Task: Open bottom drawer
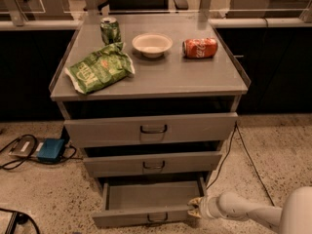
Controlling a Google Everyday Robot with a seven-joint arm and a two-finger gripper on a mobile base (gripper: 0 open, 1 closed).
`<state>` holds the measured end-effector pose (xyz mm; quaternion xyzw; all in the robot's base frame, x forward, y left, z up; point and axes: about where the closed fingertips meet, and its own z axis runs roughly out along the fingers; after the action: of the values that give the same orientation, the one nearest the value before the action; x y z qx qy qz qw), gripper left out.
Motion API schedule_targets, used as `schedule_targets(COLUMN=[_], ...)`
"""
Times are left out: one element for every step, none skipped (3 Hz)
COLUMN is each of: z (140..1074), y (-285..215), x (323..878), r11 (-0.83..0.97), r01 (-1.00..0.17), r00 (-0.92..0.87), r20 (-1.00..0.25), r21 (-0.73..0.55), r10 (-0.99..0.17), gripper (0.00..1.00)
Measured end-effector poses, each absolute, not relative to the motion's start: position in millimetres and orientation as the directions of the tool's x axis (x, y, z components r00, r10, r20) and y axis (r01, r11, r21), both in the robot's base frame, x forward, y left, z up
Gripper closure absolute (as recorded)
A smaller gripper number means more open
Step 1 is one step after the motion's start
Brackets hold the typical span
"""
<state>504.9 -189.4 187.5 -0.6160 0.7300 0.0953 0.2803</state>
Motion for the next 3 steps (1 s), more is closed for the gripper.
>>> schedule_targets(z=[188, 189, 189], y=[-190, -191, -191], x=[499, 480, 480], r11=[0.224, 0.229, 0.229], r01=[-0.953, -0.953, -0.953], r00=[-0.086, -0.091, -0.091], r20=[-0.528, -0.533, -0.533], r21=[-0.205, -0.199, -0.199], r10=[-0.845, -0.841, -0.841], gripper=[1.00, 1.00, 1.00])
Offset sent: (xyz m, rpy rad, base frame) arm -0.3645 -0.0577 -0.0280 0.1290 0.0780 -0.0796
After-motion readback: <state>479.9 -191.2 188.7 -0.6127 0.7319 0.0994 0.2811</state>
